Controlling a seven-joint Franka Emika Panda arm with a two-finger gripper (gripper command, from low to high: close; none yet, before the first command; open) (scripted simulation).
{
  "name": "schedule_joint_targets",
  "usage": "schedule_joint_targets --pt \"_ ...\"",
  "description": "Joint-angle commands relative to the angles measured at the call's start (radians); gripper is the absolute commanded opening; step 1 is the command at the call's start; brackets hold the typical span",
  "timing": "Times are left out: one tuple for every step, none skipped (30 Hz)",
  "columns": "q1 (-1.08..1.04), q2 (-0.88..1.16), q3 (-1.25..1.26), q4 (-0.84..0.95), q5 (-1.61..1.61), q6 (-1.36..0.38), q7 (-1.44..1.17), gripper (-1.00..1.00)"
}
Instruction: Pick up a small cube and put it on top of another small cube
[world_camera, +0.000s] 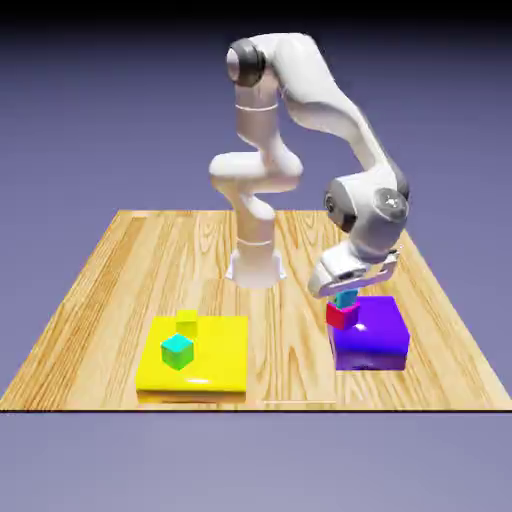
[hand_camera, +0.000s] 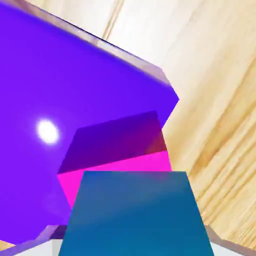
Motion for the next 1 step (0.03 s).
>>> schedule_joint_targets --pt "-0.001 -0.014 0.002 0.031 0.006 -0.043 -0.005 1.00"
